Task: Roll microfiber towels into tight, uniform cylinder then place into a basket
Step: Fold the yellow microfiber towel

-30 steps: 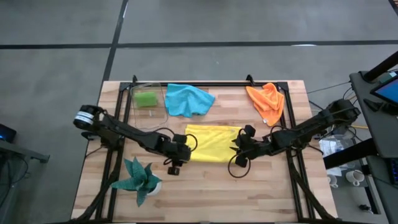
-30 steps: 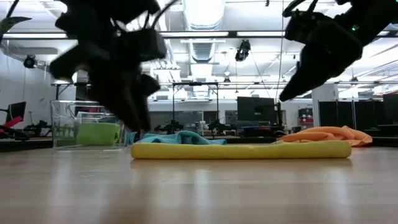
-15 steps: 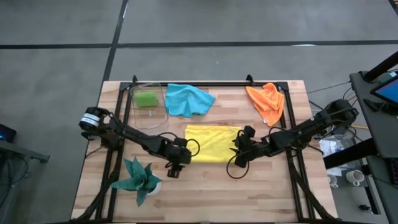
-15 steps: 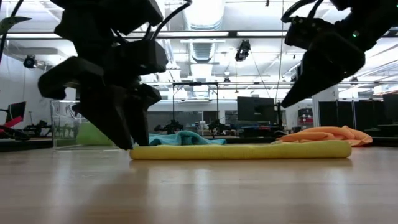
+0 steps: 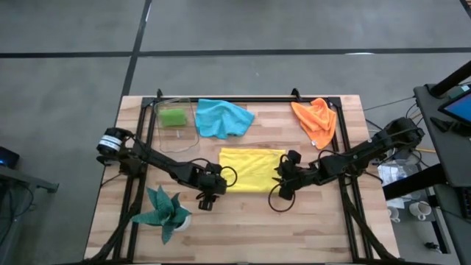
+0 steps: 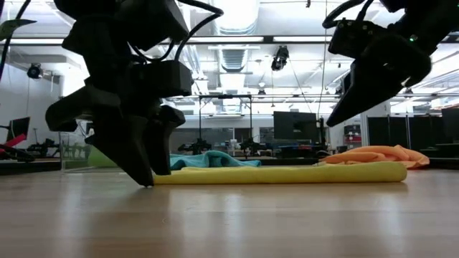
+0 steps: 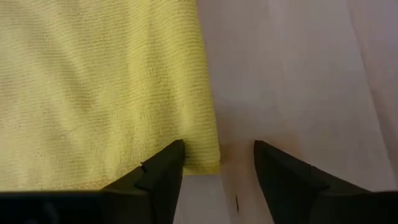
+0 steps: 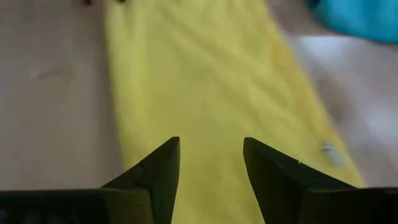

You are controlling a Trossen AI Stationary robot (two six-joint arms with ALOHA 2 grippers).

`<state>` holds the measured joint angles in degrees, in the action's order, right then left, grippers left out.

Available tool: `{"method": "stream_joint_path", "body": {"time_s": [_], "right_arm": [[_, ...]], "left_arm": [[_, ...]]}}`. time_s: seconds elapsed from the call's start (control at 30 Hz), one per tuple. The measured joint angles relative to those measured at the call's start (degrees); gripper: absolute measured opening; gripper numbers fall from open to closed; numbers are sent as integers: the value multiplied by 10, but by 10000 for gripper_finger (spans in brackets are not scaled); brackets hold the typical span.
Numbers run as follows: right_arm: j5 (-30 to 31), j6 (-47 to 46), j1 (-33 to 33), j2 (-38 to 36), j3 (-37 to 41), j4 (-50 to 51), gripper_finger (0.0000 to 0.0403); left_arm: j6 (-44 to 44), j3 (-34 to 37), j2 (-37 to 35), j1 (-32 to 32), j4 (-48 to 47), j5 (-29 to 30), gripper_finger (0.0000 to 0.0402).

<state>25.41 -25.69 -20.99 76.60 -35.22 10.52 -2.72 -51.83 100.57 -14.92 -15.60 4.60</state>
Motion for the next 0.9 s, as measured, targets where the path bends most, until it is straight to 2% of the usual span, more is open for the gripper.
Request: {"method": "stream_joint_path", "body": {"time_s": [0.1, 0.2, 0.33, 0.5, 0.9], "right_arm": [[-57, 2, -1, 0, 0, 0, 172], [-105, 2, -9, 2, 0, 0, 170], [-125, 7, -36, 9, 0, 6, 169], [-121, 17, -61, 31, 0, 34, 170], [-100, 9, -62, 131, -3, 26, 162]], "left_arm": [[0, 0, -6, 0, -3, 3, 141], [1, 1, -14, 0, -5, 11, 86], [1, 2, -17, 1, -10, 26, 13], [1, 4, -16, 1, -9, 26, 4], [0, 5, -16, 1, -7, 25, 1]]}}
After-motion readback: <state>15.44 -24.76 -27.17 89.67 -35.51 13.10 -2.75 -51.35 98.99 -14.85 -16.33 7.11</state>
